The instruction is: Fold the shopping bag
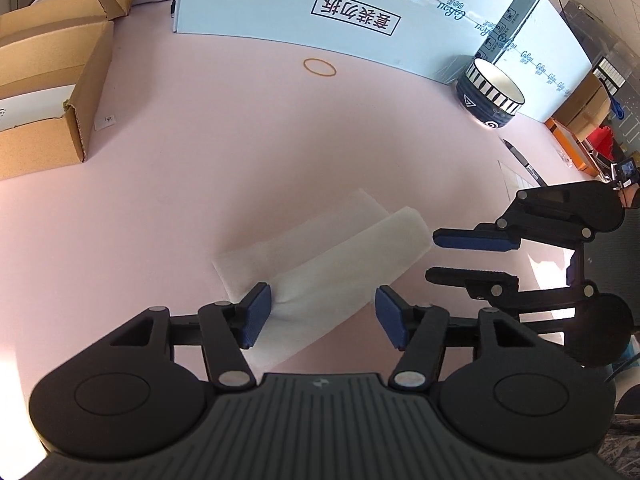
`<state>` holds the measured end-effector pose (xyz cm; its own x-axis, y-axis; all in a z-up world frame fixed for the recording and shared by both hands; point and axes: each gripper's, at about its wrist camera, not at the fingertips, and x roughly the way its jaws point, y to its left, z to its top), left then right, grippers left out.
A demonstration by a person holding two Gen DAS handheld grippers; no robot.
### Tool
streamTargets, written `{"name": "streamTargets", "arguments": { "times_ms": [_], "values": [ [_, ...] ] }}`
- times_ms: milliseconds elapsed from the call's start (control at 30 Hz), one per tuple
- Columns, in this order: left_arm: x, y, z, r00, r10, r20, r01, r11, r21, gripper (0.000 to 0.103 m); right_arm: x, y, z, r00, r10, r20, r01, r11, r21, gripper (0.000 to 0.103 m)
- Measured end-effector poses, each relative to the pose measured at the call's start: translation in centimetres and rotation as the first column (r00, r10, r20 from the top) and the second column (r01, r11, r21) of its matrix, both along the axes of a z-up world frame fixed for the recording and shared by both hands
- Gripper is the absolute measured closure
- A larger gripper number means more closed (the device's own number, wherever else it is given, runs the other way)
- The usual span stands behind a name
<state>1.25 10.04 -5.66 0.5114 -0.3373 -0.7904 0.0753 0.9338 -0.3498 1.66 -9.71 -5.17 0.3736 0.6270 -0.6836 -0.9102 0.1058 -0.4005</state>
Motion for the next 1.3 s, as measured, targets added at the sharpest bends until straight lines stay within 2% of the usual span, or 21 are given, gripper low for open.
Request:
{"name": "streamTargets", "arguments": {
  "times_ms": [67, 100, 167, 233, 333, 433, 567, 633, 700, 800, 900, 967, 1033, 1100, 1233, 1300],
  "values": [
    [0.5, -0.1, 0.1, 0.999, -0.031, -0.014, 0.032, 0.999, 0.01, 0.043, -1.1, 0.0, -0.7, 0.98, 0.123, 0.159, -0.112, 0.991, -0.08, 0.085],
    [0.7, -0.1, 0.1, 0.999, -0.044, -0.02, 0.044, 0.999, 0.012, 0.042, -1.4, 0.0, -1.0, 0.967, 0.161, 0.199, -0.141, 0.984, -0.108, 0.085],
    [1.1, -0.1, 0.1, 0.997, -0.066, -0.032, 0.066, 0.998, 0.009, 0.041, -1.8, 0.3, -2.1, 0.918, 0.282, 0.277, -0.235, 0.953, -0.192, 0.085],
    [1.2, 0.0, 0.2, 0.996, -0.082, -0.038, 0.083, 0.997, 0.008, 0.041, -1.8, 0.6, -2.8, 0.888, 0.334, 0.315, -0.27, 0.935, -0.229, 0.085],
    [1.3, 0.3, 0.2, 0.995, -0.086, -0.045, 0.085, 0.996, -0.009, 0.041, -1.5, 1.2, -4.2, 0.827, 0.404, 0.391, -0.308, 0.907, -0.286, 0.085],
    [1.5, 0.7, 0.2, 0.995, -0.083, -0.054, 0.082, 0.996, -0.03, 0.041, -1.1, 2.0, -4.7, 0.803, 0.434, 0.41, -0.33, 0.895, -0.3, 0.085],
    [1.8, 1.0, 0.2, 0.993, -0.103, -0.065, 0.101, 0.994, -0.041, 0.041, -0.2, 3.2, -4.8, 0.795, 0.459, 0.397, -0.352, 0.882, -0.313, 0.087],
    [2.1, 1.1, 0.3, 0.991, -0.114, -0.072, 0.111, 0.993, -0.044, 0.041, 0.6, 3.9, -4.5, 0.816, 0.455, 0.357, -0.357, 0.882, -0.307, 0.088],
    [2.3, 1.0, 0.4, 0.989, -0.128, -0.075, 0.125, 0.991, -0.035, 0.041, 1.1, 4.3, -4.4, 0.832, 0.454, 0.318, -0.362, 0.88, -0.308, 0.095],
    [2.3, 0.6, 0.6, 0.987, -0.142, -0.074, 0.142, 0.99, -0.009, 0.041, 2.0, 5.0, -4.2, 0.872, 0.425, 0.243, -0.353, 0.89, -0.29, 0.097],
    [1.8, -0.3, 1.0, 0.985, -0.161, -0.052, 0.164, 0.985, 0.054, 0.041, 3.1, 6.0, -3.5, 0.912, 0.376, 0.166, -0.326, 0.908, -0.265, 0.098],
    [1.1, -1.3, 1.6, 0.983, -0.185, -0.013, 0.186, 0.975, 0.119, 0.041, 3.7, 6.4, -3.2, 0.922, 0.362, 0.135, -0.32, 0.912, -0.257, 0.098],
    [0.3, -1.8, 2.3, 0.978, -0.204, 0.032, 0.198, 0.97, 0.14, 0.045, 4.2, 6.9, -3.0, 0.93, 0.35, 0.108, -0.314, 0.913, -0.26, 0.098],
    [-0.4, -2.7, 2.7, 0.965, -0.256, 0.062, 0.24, 0.951, 0.193, 0.061, 4.7, 7.5, -2.6, 0.939, 0.336, 0.073, -0.307, 0.915, -0.264, 0.098],
    [-1.3, -4.4, 2.6, 0.93, -0.357, 0.086, 0.308, 0.886, 0.348, 0.067, 4.9, 8.1, -2.6, 0.944, 0.328, 0.041, -0.304, 0.91, -0.282, 0.098],
    [-1.3, -4.8, 2.4, 0.92, -0.383, 0.082, 0.328, 0.869, 0.371, 0.068, 4.3, 7.8, -2.7, 0.946, 0.323, 0.033, -0.3, 0.909, -0.289, 0.098]
  ]
}}
